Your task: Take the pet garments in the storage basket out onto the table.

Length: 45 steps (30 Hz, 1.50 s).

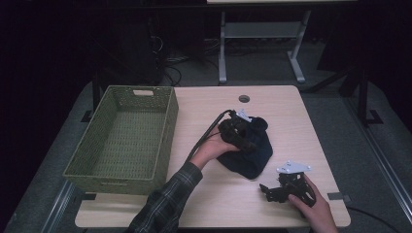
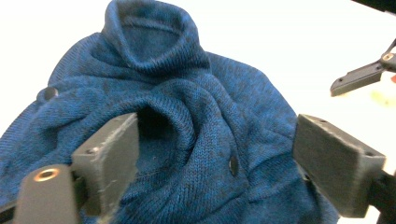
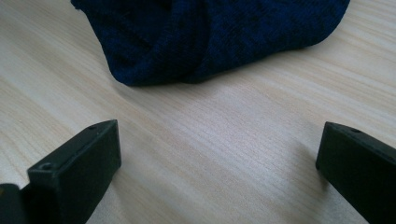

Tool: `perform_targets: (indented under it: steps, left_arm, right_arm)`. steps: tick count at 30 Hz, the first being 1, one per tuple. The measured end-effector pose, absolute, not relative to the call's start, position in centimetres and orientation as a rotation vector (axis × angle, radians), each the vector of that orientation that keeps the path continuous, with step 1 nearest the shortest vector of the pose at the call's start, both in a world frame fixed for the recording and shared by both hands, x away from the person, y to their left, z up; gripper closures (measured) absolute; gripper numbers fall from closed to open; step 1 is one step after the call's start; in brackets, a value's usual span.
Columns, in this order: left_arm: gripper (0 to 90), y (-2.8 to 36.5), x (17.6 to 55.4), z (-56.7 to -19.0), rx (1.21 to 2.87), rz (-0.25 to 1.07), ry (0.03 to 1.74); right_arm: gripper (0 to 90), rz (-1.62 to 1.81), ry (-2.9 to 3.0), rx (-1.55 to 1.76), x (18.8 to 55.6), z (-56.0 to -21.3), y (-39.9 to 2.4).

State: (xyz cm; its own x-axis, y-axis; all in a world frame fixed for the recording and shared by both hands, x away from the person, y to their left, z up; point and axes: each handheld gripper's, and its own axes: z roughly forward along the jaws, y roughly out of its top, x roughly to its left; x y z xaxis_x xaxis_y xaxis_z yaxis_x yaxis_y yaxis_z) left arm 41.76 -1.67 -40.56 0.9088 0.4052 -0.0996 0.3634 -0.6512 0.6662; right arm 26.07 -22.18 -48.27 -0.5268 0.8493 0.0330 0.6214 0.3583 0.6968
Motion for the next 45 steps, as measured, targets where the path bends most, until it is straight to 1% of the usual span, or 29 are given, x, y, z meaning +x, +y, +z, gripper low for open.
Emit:
perform_targets:
  steps: [12, 16, 22, 31, 45]
  left_arm:
    - [12.9, 0.0, 40.8, -38.4, 2.311, 0.127, 0.529]
    - [12.9, 1.5, 40.4, -37.8, 2.284, 0.145, 0.557]
    - [12.9, 3.1, 39.8, -38.0, 2.258, 0.163, 0.582]
    - [12.9, 6.5, 38.3, -38.5, 2.227, 0.200, 0.640]
    - [12.9, 9.1, 35.6, -40.3, 2.221, 0.243, 0.681]
  right_arm:
    - [0.0, 0.956, 2.293, 1.300, 26.1, -48.3, -22.2]
    - [0.0, 0.957, 2.290, 1.301, 26.1, -48.3, -22.2]
    - [0.0, 0.953, 2.294, 1.299, 26.1, -48.3, -22.2]
    - [0.0, 0.953, 2.294, 1.291, 26.1, -48.3, -22.2]
    - [0.0, 0.953, 2.294, 1.289, 26.1, -48.3, -22.2]
